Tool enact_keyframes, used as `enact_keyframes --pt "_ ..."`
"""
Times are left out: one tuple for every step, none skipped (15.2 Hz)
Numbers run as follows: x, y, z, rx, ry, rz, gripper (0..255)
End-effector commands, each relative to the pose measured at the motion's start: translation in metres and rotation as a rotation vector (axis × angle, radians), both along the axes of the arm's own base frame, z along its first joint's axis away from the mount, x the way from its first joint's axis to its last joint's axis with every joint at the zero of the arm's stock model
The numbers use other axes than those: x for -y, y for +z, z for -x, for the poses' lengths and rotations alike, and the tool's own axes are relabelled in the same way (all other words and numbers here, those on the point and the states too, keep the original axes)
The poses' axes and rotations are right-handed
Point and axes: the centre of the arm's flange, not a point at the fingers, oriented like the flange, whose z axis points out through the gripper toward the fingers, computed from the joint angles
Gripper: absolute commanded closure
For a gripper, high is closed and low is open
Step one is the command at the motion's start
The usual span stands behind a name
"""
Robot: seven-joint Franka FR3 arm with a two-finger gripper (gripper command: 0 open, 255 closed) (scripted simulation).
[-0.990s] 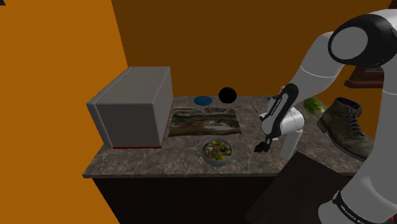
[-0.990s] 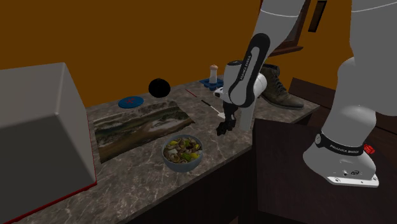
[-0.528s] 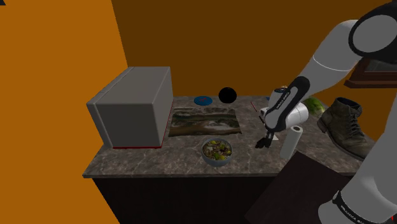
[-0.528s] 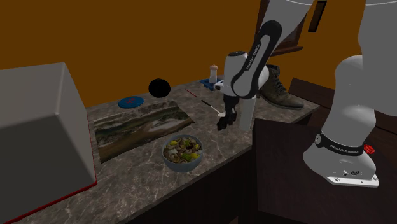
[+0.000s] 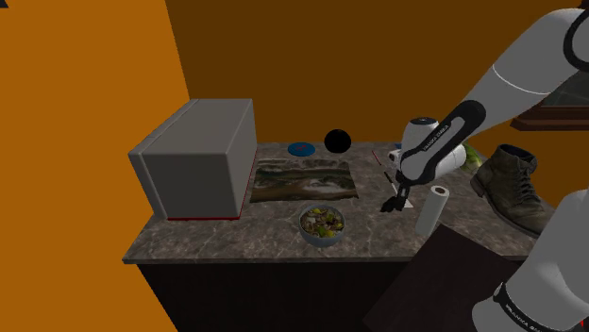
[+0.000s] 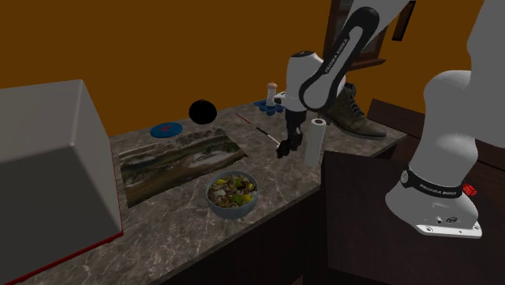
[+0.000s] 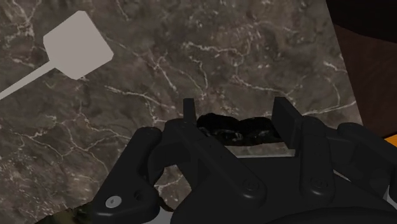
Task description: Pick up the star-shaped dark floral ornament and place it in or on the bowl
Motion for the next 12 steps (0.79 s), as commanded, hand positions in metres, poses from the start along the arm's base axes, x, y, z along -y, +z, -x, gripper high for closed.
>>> enact_keyframes --pt "-0.001 0.011 0.0 -0.001 0.001 0.001 255" --pt "-0.001 0.017 0.0 -0.001 0.001 0.001 255" --pt "-0.001 0.022 0.0 -0.001 0.001 0.001 255" --pt "-0.001 0.027 0.0 -0.001 0.001 0.001 255" --pt "-0.001 0.032 0.0 -0.001 0.001 0.001 255" --pt "-0.001 0.036 0.0 -0.001 0.001 0.001 255" --pt "-0.012 0.036 -0.006 -0.001 0.001 0.001 255" --pt "-0.024 0.036 -0.012 -0.001 0.001 0.001 255" --pt "-0.036 0.037 -0.018 -0.001 0.001 0.001 255" --pt "-0.048 0.037 -0.024 -0.001 0.001 0.001 255" --pt "-0.059 0.037 -0.03 -0.001 0.001 0.001 255" --pt "-0.071 0.037 -0.036 -0.001 0.001 0.001 255"
